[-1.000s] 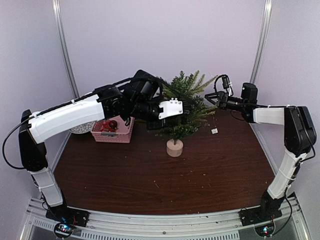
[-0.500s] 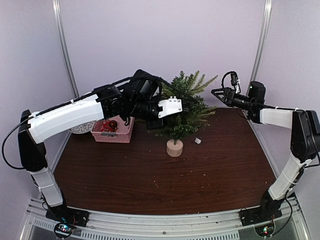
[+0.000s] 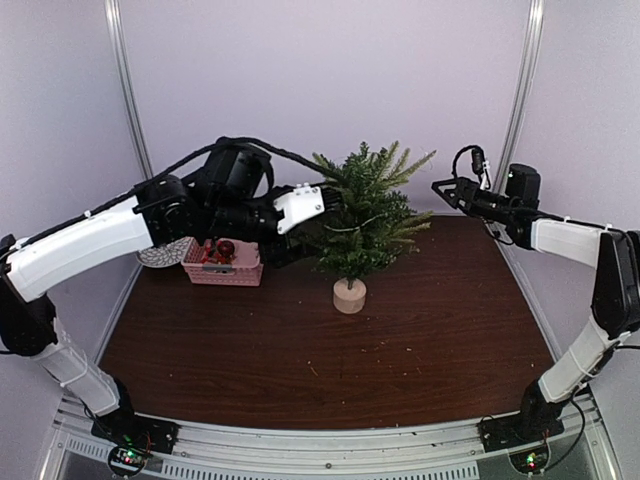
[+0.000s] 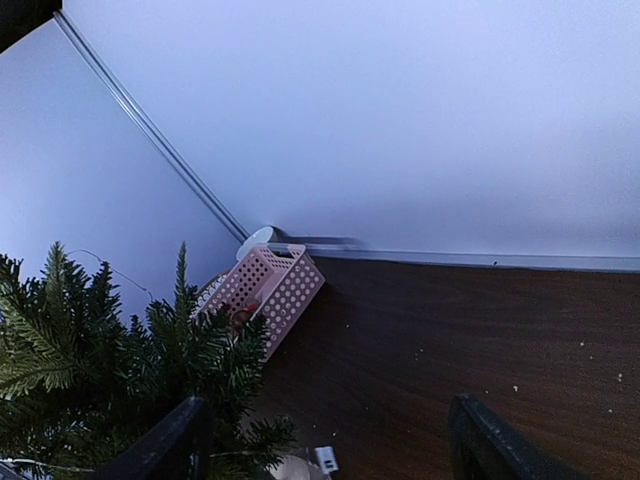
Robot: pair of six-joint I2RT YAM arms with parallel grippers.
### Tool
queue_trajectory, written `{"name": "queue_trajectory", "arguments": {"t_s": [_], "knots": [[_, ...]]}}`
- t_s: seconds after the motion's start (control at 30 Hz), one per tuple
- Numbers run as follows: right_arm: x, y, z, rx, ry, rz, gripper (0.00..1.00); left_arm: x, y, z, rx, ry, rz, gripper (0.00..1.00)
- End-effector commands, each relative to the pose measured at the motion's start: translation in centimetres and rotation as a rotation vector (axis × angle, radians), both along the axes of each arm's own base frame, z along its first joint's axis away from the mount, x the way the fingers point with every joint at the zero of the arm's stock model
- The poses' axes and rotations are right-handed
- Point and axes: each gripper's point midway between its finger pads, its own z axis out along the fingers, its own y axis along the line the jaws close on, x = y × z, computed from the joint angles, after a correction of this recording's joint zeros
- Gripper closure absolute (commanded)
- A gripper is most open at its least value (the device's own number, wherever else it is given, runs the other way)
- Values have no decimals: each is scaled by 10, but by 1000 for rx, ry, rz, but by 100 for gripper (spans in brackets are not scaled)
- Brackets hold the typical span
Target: Decorate the small christmas tree
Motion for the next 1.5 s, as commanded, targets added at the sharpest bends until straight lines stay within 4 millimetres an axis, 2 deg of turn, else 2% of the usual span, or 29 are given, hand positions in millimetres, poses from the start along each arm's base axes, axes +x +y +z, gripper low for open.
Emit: {"name": "queue_trajectory", "arguments": {"t_s": [0.0,0.13,0.27,0.43,0.53,0.63,0.77,0.87,0.9,1.03,1.2,1.33,1.47], "knots": [[-10,-16,21,-53,-54,-79,13,-5,32,55,-325,99,35,29],[-20,-26,35,-86,-73,-135,1,29,90,78,-532,201,207,29],[-33,-37,50,-125,-96,-196,1,74,141,71,-647,284,411,29],[-55,-46,64,-191,-112,-248,1,145,198,24,-696,416,699,29],[-69,-49,71,-193,-135,-263,0,181,218,-7,-626,422,823,29],[-85,-47,71,-189,-124,-253,0,212,231,-42,-501,417,905,28],[-98,-48,60,-221,-105,-252,1,243,251,-86,-458,542,989,28],[-106,-49,54,-243,-104,-250,1,258,264,-114,-440,598,1038,28],[-108,-49,53,-245,-107,-249,1,262,266,-130,-416,623,1055,28],[-113,-46,55,-236,-119,-236,1,270,262,-163,-357,688,1053,28],[-113,-45,55,-239,-124,-227,1,279,259,-185,-316,730,1048,28],[-112,-44,53,-242,-123,-223,0,282,255,-195,-302,761,1033,29],[-110,-43,49,-238,-115,-217,1,282,259,-209,-267,766,1052,29]]}}
